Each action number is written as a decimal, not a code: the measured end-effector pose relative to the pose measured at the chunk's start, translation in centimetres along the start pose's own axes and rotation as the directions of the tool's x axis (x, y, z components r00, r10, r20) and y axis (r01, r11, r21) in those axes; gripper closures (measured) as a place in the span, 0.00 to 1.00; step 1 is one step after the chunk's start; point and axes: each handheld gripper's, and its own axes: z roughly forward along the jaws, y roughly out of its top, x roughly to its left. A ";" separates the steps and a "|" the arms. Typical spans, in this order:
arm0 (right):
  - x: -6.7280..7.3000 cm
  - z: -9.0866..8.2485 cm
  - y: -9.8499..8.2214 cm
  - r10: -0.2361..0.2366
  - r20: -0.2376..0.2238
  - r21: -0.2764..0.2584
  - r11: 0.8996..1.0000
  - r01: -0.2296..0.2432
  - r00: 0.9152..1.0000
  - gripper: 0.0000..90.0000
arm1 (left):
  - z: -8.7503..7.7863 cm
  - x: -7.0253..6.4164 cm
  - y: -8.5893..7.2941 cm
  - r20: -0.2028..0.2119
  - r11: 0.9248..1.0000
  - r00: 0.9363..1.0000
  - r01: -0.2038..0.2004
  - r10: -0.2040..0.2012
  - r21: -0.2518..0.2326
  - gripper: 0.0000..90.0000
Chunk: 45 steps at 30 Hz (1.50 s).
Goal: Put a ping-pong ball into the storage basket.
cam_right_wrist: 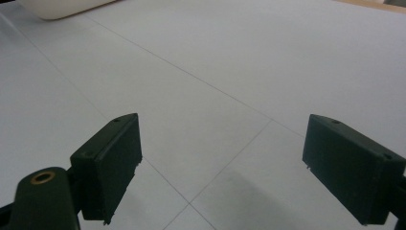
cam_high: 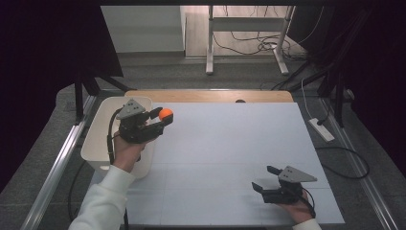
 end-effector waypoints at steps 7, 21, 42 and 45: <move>0.0 0.0 0.0 0.000 0.001 0.002 1.000 0.000 1.000 0.14 | -0.8 0.8 -0.1 -0.031 1.000 0.999 -0.005 0.005 0.006 0.56; 0.0 0.0 0.0 -0.002 0.003 0.004 1.000 0.002 1.000 0.14 | -1.8 2.2 -0.1 -0.071 1.000 0.997 0.019 -0.019 0.000 0.56; 0.1 0.1 0.0 -0.005 0.001 0.008 1.000 0.005 1.000 0.14 | -2.6 6.2 -1.0 -0.182 0.995 0.979 0.094 -0.089 0.023 0.56; 0.1 0.1 0.0 -0.005 0.000 0.008 1.000 0.005 1.000 0.14 | -2.6 6.5 -1.0 -0.194 0.995 0.977 0.098 -0.090 0.031 0.56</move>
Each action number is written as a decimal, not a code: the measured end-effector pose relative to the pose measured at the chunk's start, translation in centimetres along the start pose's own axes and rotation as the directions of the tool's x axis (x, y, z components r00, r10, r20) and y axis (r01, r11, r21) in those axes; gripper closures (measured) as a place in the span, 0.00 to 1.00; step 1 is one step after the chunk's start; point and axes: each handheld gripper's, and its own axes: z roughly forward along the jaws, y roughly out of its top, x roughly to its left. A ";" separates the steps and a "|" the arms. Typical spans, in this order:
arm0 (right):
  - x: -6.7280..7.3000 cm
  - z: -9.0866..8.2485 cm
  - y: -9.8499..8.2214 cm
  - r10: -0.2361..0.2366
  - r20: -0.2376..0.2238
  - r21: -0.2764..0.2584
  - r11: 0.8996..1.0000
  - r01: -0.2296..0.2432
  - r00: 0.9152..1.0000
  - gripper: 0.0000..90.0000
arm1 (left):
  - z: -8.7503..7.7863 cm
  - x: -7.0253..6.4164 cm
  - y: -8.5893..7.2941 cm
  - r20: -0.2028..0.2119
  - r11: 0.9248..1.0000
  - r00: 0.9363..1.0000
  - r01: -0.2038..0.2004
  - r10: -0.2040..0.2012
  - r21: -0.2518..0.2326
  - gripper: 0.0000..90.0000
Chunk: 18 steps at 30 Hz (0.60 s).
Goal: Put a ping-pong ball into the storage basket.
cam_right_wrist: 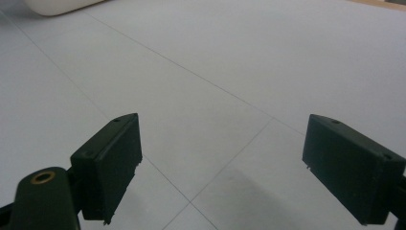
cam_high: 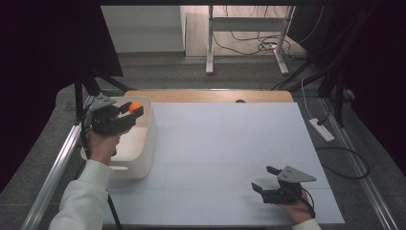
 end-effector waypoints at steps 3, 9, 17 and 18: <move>0.0 0.0 0.0 0.000 0.002 0.002 1.000 0.000 1.000 0.14 | 0.0 0.6 -0.1 -0.022 1.000 1.000 0.009 -0.009 0.012 0.56; 0.0 0.0 0.0 0.001 -0.001 0.006 1.000 -0.001 1.000 0.14 | -0.1 1.8 -0.3 -0.059 0.999 0.998 0.028 -0.026 0.025 0.56; 0.0 0.1 -0.1 -0.002 -0.006 0.012 1.000 0.002 1.000 0.14 | 0.1 2.1 -0.7 -0.067 0.999 0.997 0.031 -0.028 0.038 0.56; 0.0 0.1 -0.1 -0.001 -0.006 0.014 1.000 0.002 1.000 0.14 | 0.2 2.1 -0.7 -0.067 0.999 0.997 0.028 -0.026 0.041 0.56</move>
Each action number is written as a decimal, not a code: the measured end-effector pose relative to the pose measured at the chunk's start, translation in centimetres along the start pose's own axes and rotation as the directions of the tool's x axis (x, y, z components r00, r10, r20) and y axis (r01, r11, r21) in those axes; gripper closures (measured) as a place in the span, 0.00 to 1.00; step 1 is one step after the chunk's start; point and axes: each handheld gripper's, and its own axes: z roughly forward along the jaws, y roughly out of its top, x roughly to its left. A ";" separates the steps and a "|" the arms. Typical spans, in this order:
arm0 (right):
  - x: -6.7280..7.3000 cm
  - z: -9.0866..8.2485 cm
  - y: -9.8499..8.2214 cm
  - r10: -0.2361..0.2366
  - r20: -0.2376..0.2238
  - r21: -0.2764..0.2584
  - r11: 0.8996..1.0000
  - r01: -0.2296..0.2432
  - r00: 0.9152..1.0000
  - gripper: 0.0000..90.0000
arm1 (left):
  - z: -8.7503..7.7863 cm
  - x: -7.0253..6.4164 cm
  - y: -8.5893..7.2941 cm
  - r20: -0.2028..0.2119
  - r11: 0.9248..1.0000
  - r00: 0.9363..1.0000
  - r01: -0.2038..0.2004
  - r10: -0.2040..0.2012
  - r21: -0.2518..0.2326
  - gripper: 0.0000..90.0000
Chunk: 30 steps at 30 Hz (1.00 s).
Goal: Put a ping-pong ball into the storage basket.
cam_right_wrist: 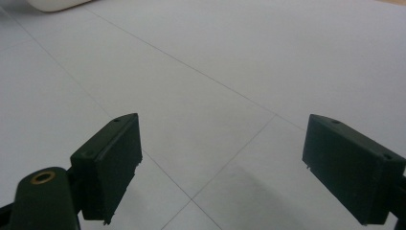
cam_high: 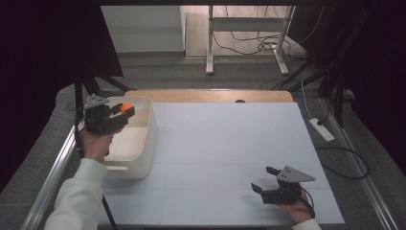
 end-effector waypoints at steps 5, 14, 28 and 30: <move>0.0 0.0 0.0 0.001 0.000 0.003 1.000 -0.001 1.000 0.14 | 0.5 0.1 0.0 -0.008 1.000 1.000 -0.004 0.004 0.015 0.56; 0.0 0.0 -0.1 0.001 0.002 0.010 1.000 -0.001 1.000 0.14 | 2.5 0.7 0.0 -0.033 0.996 0.999 -0.016 0.019 0.084 0.56; 0.0 -0.1 -0.1 -0.002 0.000 0.001 1.000 0.002 1.000 0.14 | 6.2 0.8 -0.6 -0.043 0.962 0.999 -0.017 0.030 0.271 0.56; -0.1 -0.1 -0.1 -0.002 0.000 0.000 1.000 0.002 1.000 0.14 | 6.4 0.7 -0.6 -0.041 0.961 0.999 -0.021 0.033 0.275 0.56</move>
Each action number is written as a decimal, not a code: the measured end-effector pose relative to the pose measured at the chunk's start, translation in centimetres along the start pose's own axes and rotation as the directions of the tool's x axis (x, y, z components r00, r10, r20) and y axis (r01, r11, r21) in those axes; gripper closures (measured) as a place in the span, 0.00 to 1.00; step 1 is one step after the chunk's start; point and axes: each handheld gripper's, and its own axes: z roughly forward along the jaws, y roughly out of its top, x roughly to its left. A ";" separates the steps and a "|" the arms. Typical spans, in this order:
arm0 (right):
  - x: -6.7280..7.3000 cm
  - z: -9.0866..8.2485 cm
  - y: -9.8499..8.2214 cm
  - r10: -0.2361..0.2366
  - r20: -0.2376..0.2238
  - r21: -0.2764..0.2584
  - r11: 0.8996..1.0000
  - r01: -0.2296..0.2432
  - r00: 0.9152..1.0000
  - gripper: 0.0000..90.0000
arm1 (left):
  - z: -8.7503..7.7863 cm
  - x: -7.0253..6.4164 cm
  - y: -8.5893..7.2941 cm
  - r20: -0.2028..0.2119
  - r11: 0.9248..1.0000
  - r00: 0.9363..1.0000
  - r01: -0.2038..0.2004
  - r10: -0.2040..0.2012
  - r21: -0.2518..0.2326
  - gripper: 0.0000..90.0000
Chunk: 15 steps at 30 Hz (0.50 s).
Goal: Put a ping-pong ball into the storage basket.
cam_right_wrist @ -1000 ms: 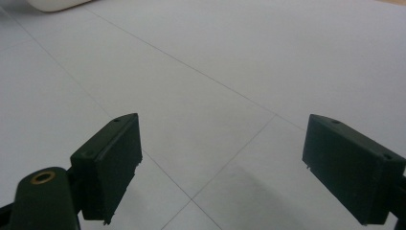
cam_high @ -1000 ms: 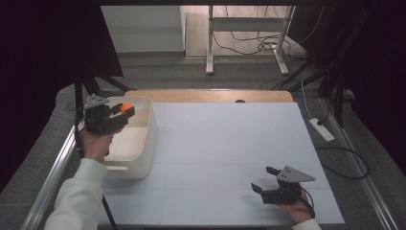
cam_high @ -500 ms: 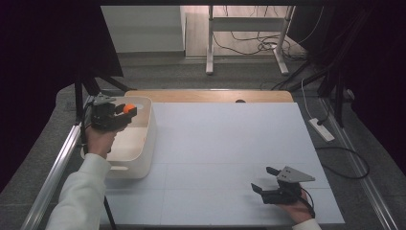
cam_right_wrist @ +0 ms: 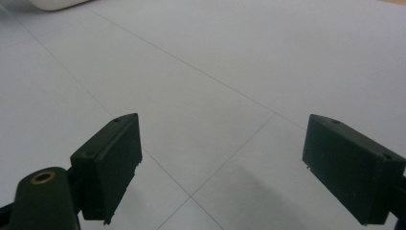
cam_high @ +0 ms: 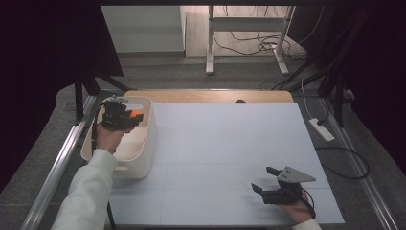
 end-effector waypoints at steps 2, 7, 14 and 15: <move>0.0 0.0 0.0 0.000 0.000 0.000 1.000 0.000 1.000 0.14 | 0.0 -0.1 0.0 -0.002 1.000 1.000 -0.003 0.003 -0.002 0.56; -0.1 0.0 0.0 0.005 -0.001 -0.005 1.000 -0.005 1.000 0.14 | -0.3 -0.1 0.0 -0.009 1.000 1.000 -0.007 0.006 -0.016 0.56; 0.0 0.0 0.0 0.002 0.001 -0.002 1.000 -0.002 1.000 0.14 | -0.9 -0.2 0.0 -0.005 0.999 1.000 -0.008 0.007 -0.035 0.56; 0.0 0.0 0.0 0.002 0.000 -0.002 1.000 -0.002 1.000 0.14 | -1.1 -0.2 0.0 -0.007 0.999 1.000 -0.010 0.010 -0.039 0.56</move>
